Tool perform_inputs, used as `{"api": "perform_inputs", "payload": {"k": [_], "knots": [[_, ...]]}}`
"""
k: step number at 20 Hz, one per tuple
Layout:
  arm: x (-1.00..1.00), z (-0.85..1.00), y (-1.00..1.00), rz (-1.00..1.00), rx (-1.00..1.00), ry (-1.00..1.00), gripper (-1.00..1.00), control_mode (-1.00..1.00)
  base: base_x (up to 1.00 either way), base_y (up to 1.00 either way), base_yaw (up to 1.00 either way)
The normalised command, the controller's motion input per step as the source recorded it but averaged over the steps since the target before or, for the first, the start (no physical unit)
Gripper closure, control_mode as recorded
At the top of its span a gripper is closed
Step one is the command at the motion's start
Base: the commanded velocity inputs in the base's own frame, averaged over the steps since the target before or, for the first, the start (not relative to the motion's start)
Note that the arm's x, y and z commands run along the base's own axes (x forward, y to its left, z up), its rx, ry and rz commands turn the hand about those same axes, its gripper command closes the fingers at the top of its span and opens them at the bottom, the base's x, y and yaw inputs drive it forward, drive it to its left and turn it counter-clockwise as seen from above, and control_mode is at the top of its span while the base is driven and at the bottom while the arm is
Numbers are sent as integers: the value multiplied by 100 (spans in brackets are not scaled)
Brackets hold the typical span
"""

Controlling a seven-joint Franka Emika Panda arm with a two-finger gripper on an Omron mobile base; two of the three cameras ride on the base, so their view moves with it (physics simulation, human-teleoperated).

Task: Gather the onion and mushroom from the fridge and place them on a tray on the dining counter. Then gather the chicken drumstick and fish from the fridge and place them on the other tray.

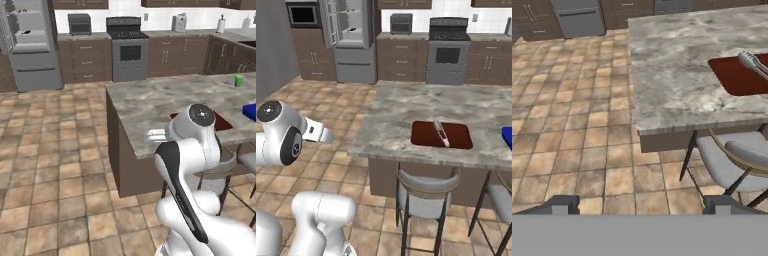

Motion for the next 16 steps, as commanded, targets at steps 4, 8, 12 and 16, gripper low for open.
{"api": "perform_inputs", "payload": {"k": [4, 8, 12, 16], "knots": [[0, 0, 0, 0, 0, 0, -100, 100, 9, 100, -8], [0, 0, 0, 0, 0, 0, -100, 100, 30, 100, -10], [0, 0, 0, 0, 0, 0, -100, 100, 64, 100, -11], [0, 0, 0, 0, 0, 0, -100, 100, 99, 100, -10]]}}
